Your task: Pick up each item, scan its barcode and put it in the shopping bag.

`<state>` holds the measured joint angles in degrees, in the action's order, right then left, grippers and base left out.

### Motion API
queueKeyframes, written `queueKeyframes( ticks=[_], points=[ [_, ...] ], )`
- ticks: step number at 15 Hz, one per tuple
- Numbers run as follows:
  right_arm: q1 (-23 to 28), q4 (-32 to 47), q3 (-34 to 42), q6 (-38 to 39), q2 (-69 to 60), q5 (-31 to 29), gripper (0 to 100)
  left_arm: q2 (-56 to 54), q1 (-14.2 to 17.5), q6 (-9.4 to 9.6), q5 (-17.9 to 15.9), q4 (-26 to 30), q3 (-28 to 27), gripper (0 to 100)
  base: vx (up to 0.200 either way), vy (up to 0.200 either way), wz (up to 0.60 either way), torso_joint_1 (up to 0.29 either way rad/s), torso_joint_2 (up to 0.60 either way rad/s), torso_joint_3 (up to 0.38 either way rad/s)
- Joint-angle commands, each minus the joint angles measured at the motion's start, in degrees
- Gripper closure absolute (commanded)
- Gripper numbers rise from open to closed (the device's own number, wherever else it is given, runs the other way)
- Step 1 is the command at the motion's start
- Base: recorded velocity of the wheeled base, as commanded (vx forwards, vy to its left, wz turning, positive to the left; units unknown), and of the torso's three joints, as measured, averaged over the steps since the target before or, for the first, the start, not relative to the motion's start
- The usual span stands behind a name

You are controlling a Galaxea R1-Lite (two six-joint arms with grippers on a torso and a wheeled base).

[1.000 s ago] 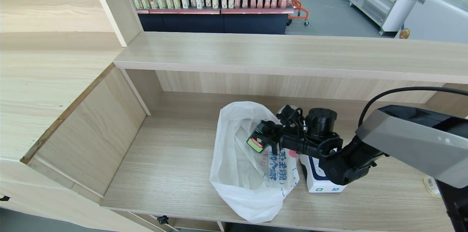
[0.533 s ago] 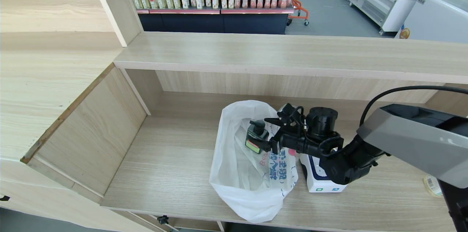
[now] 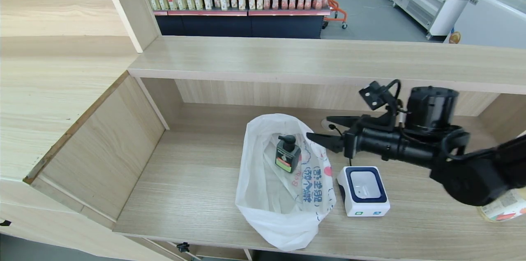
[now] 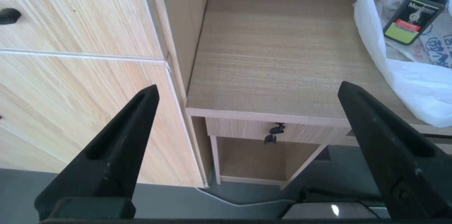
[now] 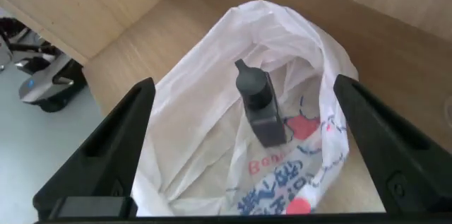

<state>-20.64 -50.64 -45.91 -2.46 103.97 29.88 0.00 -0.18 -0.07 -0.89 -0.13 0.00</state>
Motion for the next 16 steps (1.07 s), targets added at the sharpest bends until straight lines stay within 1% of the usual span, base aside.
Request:
queueKeyframes(
  ticks=[1,2,3,4,6,7,8,11,14,16],
  points=[
    [6.6,18.5,9.9,4.7,-25.5,-4.7,0,0.1,0.0,-0.01,0.0,0.0,0.0,0,0.000,0.000,0.00,0.000,0.00,0.000],
    [8.1,22.0,10.1,4.7,-27.9,-5.7,0,0.1,0.0,-0.01,0.0,0.0,0.0,0,0.000,0.000,0.00,0.000,0.00,0.000],
    [12.9,31.0,9.9,4.7,-33.7,-7.9,0,0.1,0.0,0.07,0.0,0.0,0.0,0,0.000,0.000,0.00,0.000,0.00,0.000],
    [17.0,37.2,9.6,4.8,-38.0,-8.0,0,0.1,0.0,-0.01,0.0,0.0,0.0,0,0.000,0.000,0.00,0.000,0.00,0.000],
    [22.3,45.0,9.9,4.9,-42.9,-7.9,0,0.1,0.0,0.07,0.0,0.0,0.0,0,0.000,0.000,0.00,0.000,0.00,0.000],
    [22.6,45.4,9.9,4.9,-43.2,-7.9,0,0.1,0.0,-0.01,0.0,0.0,0.0,0,0.000,0.000,0.00,0.000,0.00,0.000],
    [23.6,48.9,11.0,5.0,-46.2,-8.0,0,0.1,0.0,-0.01,0.0,0.0,0.0,0,0.000,0.000,0.00,0.000,0.00,0.000],
    [23.8,49.1,13.5,4.9,-49.2,-8.5,0,0.1,0.0,0.07,0.0,0.0,0.0,0,0.000,0.000,0.00,0.000,0.00,0.000],
    [23.9,49.1,14.4,4.9,-49.4,-13.0,0,0.1,0.0,-0.45,0.0,0.0,0.0,0,0.000,0.000,0.00,0.000,0.00,0.000],
    [23.9,49.6,14.9,4.8,-50.8,-13.4,0,0.1,0.0,-0.37,0.0,0.0,0.0,0,0.000,0.000,0.00,0.000,0.00,0.000]
  ],
)
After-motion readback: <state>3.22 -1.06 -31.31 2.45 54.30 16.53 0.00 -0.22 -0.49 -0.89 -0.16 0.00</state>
